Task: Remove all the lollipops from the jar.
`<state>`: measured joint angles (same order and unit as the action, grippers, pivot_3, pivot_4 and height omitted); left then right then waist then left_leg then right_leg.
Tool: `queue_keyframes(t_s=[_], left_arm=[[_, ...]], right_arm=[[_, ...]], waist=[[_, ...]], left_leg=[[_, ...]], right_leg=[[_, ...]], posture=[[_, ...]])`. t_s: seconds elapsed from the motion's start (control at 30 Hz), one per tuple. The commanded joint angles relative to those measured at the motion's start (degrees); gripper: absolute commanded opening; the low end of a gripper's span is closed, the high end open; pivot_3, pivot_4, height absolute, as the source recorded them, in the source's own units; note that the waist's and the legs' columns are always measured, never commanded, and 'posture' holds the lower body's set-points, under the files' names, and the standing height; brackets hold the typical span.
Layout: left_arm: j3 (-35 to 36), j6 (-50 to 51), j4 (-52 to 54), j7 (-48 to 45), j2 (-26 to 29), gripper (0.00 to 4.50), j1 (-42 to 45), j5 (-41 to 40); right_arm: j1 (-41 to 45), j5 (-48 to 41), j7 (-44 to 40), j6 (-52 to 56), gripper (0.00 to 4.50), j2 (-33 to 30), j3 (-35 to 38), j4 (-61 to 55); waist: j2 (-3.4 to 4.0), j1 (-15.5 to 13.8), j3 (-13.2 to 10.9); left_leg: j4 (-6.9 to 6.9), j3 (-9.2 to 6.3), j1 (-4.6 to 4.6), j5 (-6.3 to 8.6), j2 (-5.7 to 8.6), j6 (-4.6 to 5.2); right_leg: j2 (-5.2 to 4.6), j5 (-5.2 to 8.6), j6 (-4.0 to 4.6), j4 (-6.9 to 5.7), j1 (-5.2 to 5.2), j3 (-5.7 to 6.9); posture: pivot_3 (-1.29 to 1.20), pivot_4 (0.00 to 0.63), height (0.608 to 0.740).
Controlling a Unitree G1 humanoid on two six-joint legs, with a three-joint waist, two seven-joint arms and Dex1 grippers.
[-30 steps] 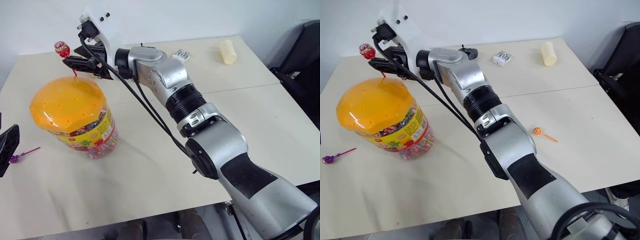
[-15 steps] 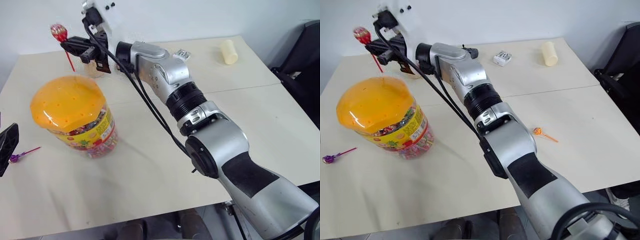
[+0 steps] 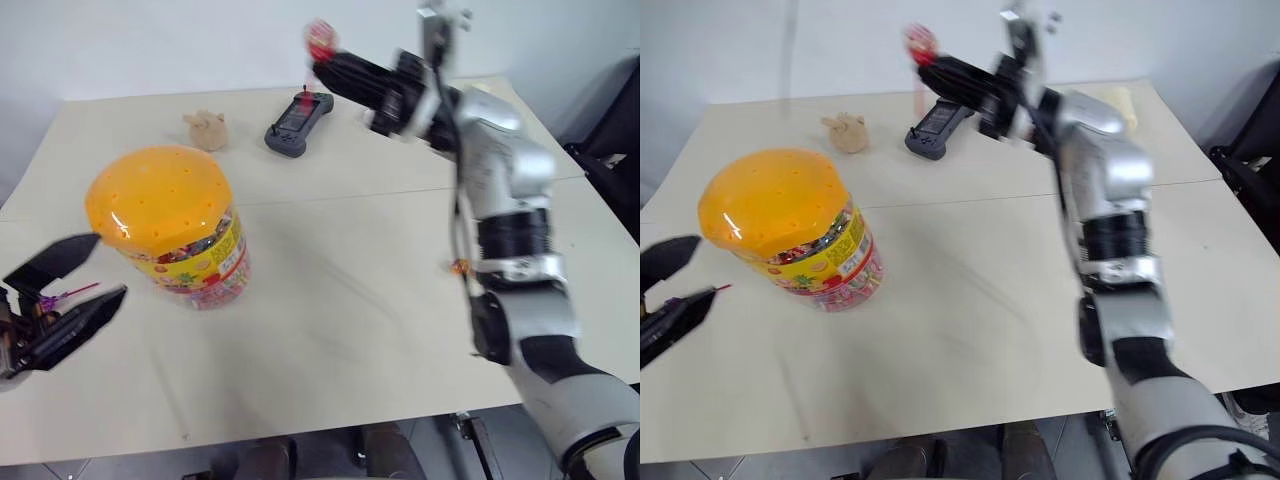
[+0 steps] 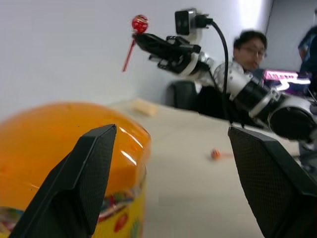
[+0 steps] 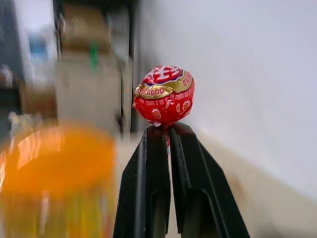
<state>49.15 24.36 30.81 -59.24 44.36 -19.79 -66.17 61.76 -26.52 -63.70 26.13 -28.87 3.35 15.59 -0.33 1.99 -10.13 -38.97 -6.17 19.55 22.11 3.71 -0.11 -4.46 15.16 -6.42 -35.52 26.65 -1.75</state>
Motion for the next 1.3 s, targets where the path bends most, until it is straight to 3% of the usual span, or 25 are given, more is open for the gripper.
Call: queue_keyframes(t_s=[0.03, 0.23, 0.37, 0.57, 0.67, 0.83, 1.03, 1.17, 1.3], left_arm=[[-2.81, -1.0, -0.07, -4.62, 0.53, 3.85, -1.08, 3.92], [-9.08, -2.76, -3.86, -7.16, 0.95, 3.85, 4.07, 8.45], [-10.54, -2.33, -5.58, -8.35, 1.71, 3.85, 5.76, 9.51], [-9.88, -1.52, -6.83, -8.48, 2.23, 3.85, 5.18, 10.66], [-9.09, -1.64, -7.79, -7.56, 2.25, 3.85, 4.61, 12.23], [-7.5, -0.84, -8.66, -5.02, 1.73, 3.85, 3.72, 13.18], [-3.9, -2.29, -12.22, -2.18, 0.71, 3.85, 1.69, 16.75], [-2.52, -4.92, -15.73, -1.13, -0.28, 3.85, 0.88, 20.22], [-2.14, -8.44, -18.94, -0.04, -1.51, 3.85, 0.07, 24.21]], right_arm=[[-9.56, 2.5, -3.4, 2.67, 0.02, -11.64, 0.66, -9.42], [-28.15, 11.73, -3.98, -9.03, 0.02, -26.21, 2.06, -6.19], [-36.35, 14.22, -2.43, -11.21, 0.02, -28.6, 2.68, -3.09], [-40.19, 13.43, -0.58, -9.68, 0.02, -27.76, 4.45, -0.86], [-41.95, 11.94, -1.48, -9.89, 0.74, -27.01, 5.41, -0.39], [-43.61, 8.19, -3.19, -10.96, 2.39, -25.62, 8.14, -1.66], [-43.25, -5.01, -6.04, -13.38, 4.38, -18.27, 16.02, -10.26], [-42.47, -10.85, -3.73, -8.45, 4.45, -14.42, 12.57, -23.38], [-42.03, -9.5, -3.97, -10.53, 4.45, -11.28, 6.11, -31.9]], waist=[[0.12, -0.42, -0.03], [0.26, -0.31, -0.12], [0.26, -0.26, -0.11], [0.29, -0.54, -0.06], [0.26, -1.19, -0.05], [0.27, -1.88, -0.05], [0.27, -1.74, -0.05], [0.27, -1.86, -0.05], [0.25, -1.93, -0.04]], left_leg=[[0.05, 0.04, 0.01, 0.01, 0.0, 0.02], [-0.08, 0.74, -0.29, 0.05, -0.13, 0.1], [-0.12, 0.97, -0.48, 0.01, -0.23, 0.07], [-0.13, 0.93, -0.45, 0.01, -0.25, 0.05], [-0.13, 0.85, -0.41, 0.01, -0.22, 0.06], [-0.13, 0.84, -0.36, 0.01, -0.23, 0.06], [-0.13, 0.85, -0.41, 0.01, -0.32, 0.04], [-0.13, 0.83, -0.41, 0.02, -0.32, 0.03], [-0.14, 0.77, -0.39, 0.02, -0.33, 0.03]], right_leg=[[0.0, 0.0, 0.0, 0.08, 0.0, 0.01], [0.03, -0.1, -0.18, 0.25, -0.12, -0.08], [0.14, -0.17, -0.15, 0.04, -0.15, -0.29], [0.13, -0.17, -0.14, 0.1, -0.14, -0.27], [0.09, -0.18, -0.15, 0.18, -0.18, -0.21], [0.11, -0.18, -0.15, 0.2, -0.14, -0.18], [0.2, -0.19, -0.15, 0.16, -0.16, -0.2], [0.19, -0.19, -0.15, 0.16, -0.17, -0.18], [0.18, -0.2, -0.14, 0.18, -0.17, -0.14]], posture=[[0.0, 0.15, 0.74], [0.0, 0.15, 0.74], [0.0, 0.15, 0.74], [0.0, 0.15, 0.74], [0.0, 0.15, 0.74], [0.0, 0.15, 0.74], [0.0, 0.15, 0.74], [0.0, 0.15, 0.74], [0.0, 0.15, 0.74]])
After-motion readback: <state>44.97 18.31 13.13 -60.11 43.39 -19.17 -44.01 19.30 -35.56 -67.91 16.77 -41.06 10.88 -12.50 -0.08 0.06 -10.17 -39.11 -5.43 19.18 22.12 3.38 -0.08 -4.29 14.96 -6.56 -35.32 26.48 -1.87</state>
